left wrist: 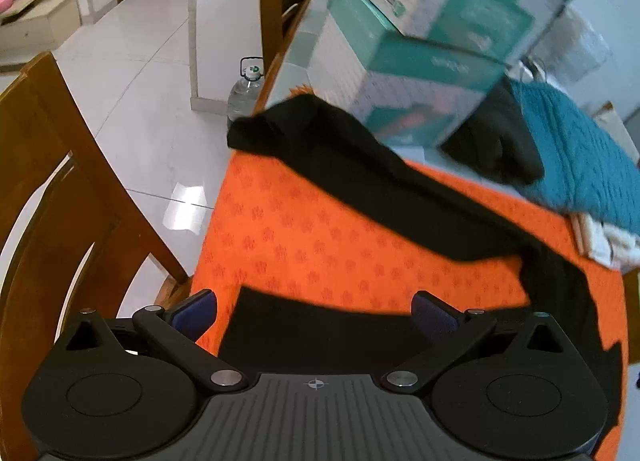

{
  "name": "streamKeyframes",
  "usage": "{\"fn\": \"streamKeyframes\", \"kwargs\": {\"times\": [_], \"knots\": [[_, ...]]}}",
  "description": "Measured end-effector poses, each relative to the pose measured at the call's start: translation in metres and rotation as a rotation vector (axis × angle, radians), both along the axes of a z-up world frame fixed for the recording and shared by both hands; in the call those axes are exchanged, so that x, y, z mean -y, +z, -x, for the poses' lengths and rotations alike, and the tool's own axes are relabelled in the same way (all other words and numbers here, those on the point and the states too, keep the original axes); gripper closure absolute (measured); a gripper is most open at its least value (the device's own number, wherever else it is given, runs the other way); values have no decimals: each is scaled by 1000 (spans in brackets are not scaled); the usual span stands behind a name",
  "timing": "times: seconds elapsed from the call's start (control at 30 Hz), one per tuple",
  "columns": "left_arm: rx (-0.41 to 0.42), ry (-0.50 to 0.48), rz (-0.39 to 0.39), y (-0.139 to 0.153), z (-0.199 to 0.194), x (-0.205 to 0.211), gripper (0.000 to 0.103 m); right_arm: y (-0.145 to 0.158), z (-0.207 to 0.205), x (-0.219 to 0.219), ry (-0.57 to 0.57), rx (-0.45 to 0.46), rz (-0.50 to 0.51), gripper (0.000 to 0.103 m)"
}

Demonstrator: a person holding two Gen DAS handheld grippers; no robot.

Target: Fold clothes

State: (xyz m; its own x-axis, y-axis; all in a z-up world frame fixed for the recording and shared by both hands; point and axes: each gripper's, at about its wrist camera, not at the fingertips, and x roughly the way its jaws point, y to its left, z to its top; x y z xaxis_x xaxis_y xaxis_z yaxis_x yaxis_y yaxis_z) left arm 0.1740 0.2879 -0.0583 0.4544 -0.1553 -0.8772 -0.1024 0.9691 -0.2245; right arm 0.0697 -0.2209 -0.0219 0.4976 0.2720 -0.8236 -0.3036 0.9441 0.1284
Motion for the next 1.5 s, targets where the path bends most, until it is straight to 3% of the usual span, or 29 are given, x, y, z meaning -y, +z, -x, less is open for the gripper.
{"fn": "streamKeyframes", "kwargs": {"times": [0.3,0.43,0.57,0.83,0.93,1.1,1.23,1.5], "knots": [[33,-6,-9,10,62,12,0,4,56,1,-15,6,0,81],[42,-7,-26,16,94,18,0,0,84,1,-22,-14,0,73],[59,-19,-59,16,130,27,0,-9,114,-3,-21,-42,9,73],[88,-43,-140,9,216,64,0,-27,168,-11,116,-96,32,73],[103,-25,-155,11,252,82,0,-29,182,-12,239,-94,19,73],[152,46,-160,11,320,121,0,-35,208,-15,557,-96,34,73],[145,108,-164,2,369,158,0,-41,229,-18,814,-96,53,73],[153,192,-152,-13,433,228,0,-70,281,-28,1275,116,310,69]]}}
